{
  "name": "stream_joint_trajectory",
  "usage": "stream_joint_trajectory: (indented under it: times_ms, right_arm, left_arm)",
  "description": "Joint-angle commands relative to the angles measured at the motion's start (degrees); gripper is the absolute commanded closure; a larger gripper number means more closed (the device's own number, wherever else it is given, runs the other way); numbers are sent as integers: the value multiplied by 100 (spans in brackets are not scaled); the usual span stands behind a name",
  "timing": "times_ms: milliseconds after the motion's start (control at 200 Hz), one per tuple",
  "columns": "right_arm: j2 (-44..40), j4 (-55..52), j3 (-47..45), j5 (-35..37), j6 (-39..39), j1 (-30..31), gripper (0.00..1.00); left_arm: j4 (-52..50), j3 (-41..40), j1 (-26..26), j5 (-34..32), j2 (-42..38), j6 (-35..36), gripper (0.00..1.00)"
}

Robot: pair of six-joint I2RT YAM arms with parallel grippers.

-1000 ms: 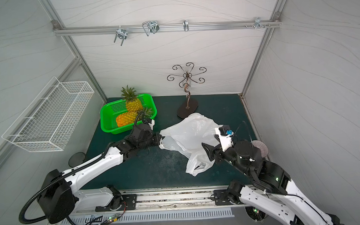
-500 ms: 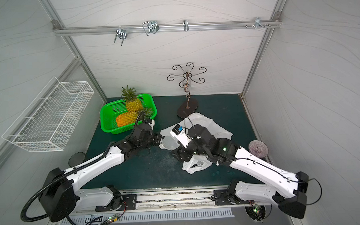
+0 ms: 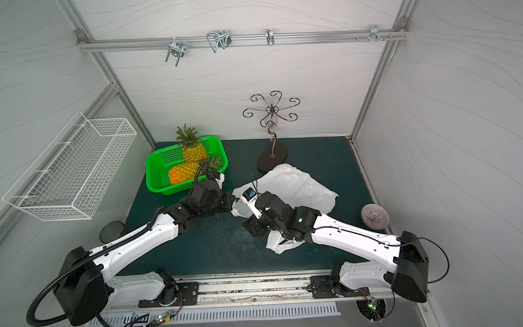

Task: Place the pineapple into a plastic bag & tie a knot
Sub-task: Open the plastic bag at the center of the board.

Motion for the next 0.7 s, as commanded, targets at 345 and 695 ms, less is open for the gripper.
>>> stream_joint_trajectory:
  times_ms: [345, 695]
  right_arm:
    - [1019, -834, -168, 1607, 1712, -324, 20]
    - [601, -1411, 797, 2818, 449, -1382, 16]
  left_arm:
    - [-51, 55, 1, 5, -496, 162, 100]
    - [-1063, 498, -7, 496, -785, 234, 100]
